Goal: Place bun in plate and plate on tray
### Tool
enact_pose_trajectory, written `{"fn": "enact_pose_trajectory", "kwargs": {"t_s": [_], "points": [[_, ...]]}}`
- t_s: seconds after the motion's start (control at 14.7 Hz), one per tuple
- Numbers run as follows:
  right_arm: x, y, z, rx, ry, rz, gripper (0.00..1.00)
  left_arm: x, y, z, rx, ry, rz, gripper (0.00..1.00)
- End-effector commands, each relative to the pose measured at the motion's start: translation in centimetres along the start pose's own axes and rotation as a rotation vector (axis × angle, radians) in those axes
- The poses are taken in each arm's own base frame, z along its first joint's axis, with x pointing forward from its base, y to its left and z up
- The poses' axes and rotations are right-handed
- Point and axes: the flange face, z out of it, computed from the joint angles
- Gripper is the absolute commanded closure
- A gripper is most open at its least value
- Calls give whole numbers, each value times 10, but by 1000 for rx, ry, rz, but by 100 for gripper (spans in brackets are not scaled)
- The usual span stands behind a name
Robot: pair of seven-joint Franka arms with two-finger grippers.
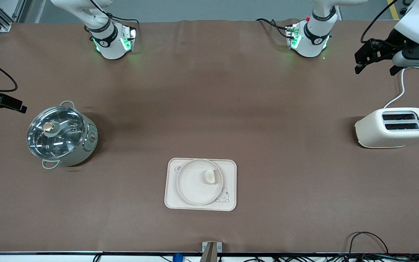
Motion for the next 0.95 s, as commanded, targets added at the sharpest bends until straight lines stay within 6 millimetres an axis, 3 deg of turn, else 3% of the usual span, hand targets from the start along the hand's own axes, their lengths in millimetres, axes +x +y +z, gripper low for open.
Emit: {"fn": "enact_pose_trajectory", "kwargs": {"t_s": [0.0, 0.2, 0.34, 0.54, 0.88], "points": [[-6, -18, -6, -25, 12, -20, 0, 1, 0, -6, 3, -3, 15, 0], [-8, -45, -13, -24, 23, -58, 0, 1, 1, -5, 3, -4, 16, 0], [-17, -50, -23, -25, 29, -67, 0, 0, 1, -6, 3, -4, 16, 0], [-37, -40, -55, -7, 88, -56, 0, 0, 0, -6, 5, -9, 16, 0], [-44, -37, -64, 1, 99, -52, 0, 0, 0, -6, 3, -9, 15, 0]]}}
